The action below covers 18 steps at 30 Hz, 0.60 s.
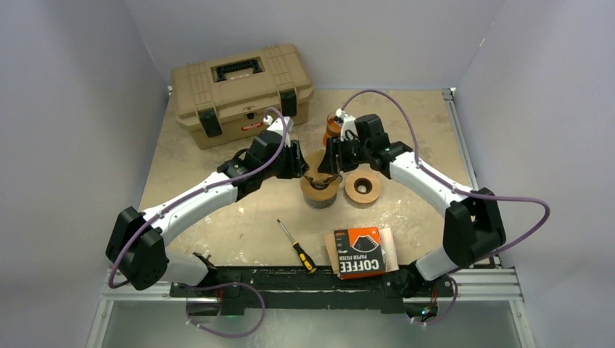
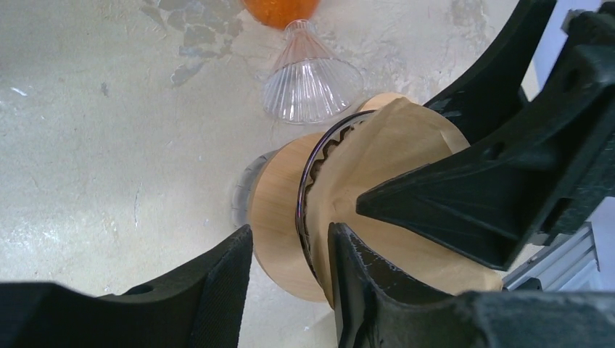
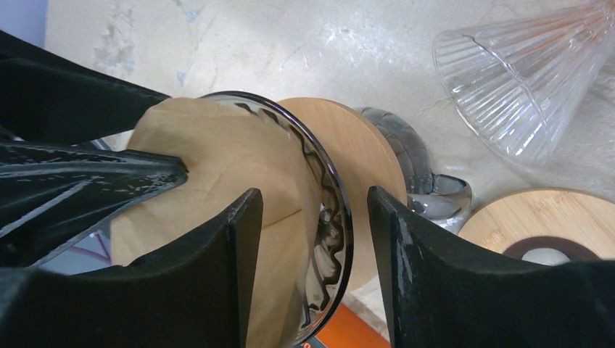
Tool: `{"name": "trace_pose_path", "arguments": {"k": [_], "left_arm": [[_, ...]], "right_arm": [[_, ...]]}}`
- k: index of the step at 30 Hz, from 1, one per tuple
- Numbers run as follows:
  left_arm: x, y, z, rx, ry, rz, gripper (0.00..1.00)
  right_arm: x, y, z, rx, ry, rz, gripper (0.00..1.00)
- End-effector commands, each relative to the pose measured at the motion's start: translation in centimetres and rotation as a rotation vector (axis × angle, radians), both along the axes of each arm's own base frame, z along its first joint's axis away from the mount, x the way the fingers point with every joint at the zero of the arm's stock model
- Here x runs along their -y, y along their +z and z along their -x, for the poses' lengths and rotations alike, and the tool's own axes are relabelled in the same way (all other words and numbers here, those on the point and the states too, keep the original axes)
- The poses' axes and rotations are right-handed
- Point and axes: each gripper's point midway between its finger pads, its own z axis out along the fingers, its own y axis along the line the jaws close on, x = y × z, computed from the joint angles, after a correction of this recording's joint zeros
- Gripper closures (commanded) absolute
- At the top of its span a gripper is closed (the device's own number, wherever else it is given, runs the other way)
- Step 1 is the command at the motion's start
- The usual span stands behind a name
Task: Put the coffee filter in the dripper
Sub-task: Place the coffee filter in the coffee dripper.
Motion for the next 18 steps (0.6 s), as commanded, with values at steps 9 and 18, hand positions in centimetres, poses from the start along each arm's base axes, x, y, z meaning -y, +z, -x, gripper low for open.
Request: {"name": "trace_pose_path", "arguments": {"k": [9,18], "left_arm": [[0.3,0.2,-0.6,0.017,0.005,0.016,0.66],[-0.2,-0.4,-0.6,0.007,0.024,-0.01,0.8]], "right_arm": [[0.7,-1.2,-0.6,0.025,-0.039,0.12,0.58],[0.5,-2.0,-0.5,0.011,-0.034,0.154,0.78]]}}
